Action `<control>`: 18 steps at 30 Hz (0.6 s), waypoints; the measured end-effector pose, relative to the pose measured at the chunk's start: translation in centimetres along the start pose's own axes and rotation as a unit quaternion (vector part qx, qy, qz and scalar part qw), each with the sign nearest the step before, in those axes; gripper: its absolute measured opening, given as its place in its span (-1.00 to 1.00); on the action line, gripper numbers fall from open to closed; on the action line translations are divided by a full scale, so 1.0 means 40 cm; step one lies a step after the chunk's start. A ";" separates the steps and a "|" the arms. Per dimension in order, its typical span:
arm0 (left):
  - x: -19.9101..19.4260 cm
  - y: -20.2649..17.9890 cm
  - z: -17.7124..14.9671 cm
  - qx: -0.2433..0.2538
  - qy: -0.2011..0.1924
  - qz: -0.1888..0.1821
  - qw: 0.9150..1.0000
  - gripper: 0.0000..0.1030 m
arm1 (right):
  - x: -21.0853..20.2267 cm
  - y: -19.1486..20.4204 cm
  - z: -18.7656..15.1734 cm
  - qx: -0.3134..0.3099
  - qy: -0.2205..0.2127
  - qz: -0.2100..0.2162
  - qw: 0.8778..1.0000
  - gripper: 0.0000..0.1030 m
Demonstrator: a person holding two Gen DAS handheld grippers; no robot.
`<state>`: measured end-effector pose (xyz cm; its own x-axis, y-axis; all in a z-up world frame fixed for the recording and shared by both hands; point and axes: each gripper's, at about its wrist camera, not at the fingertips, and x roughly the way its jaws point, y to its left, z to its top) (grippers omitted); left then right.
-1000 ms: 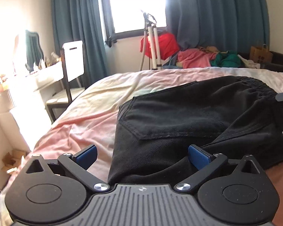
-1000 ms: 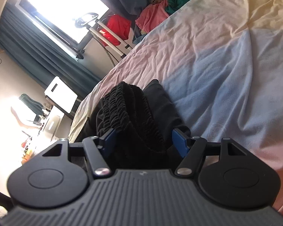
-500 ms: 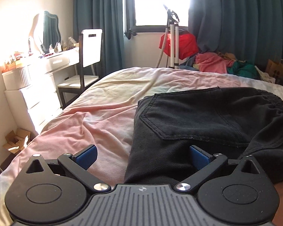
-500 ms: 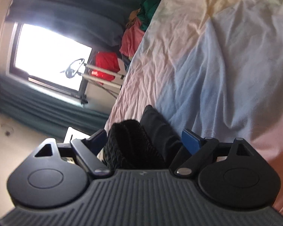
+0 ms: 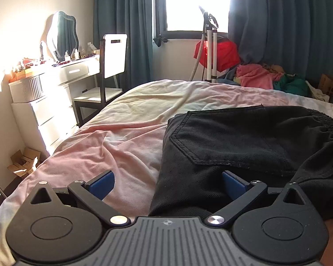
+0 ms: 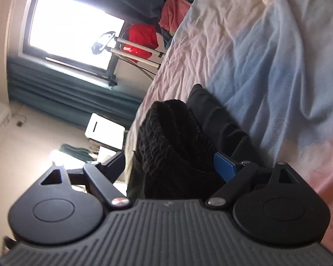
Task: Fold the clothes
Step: 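Grasp the ribbed waistband with the right gripper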
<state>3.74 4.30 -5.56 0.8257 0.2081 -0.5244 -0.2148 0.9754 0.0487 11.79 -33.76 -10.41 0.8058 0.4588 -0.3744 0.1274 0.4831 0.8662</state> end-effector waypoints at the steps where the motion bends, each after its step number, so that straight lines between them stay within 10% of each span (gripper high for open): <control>1: 0.001 0.002 0.000 -0.003 0.001 -0.002 1.000 0.99 | 0.019 0.008 -0.008 -0.020 0.006 -0.014 1.000 0.74; 6: 0.010 0.029 -0.001 -0.042 0.020 -0.020 0.999 0.99 | 0.095 0.033 -0.031 -0.098 0.029 -0.002 0.995 0.75; 10: 0.012 0.049 -0.001 -0.069 0.030 -0.026 0.997 0.99 | 0.092 0.060 -0.028 -0.095 0.026 0.104 0.990 0.76; 16: 0.008 0.061 -0.001 -0.092 0.037 -0.031 0.995 0.99 | 0.106 0.095 -0.063 -0.187 0.031 0.020 0.982 0.66; 18: 0.005 0.060 0.002 -0.092 0.034 -0.028 0.995 0.99 | 0.111 0.107 -0.074 -0.217 0.033 -0.009 0.976 0.30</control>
<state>3.44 6.70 -5.50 0.8032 0.1417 -0.5786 -0.2661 0.9543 -0.1358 14.20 -27.43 -9.35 0.7653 0.4873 -0.4204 -0.1271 0.7548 0.6436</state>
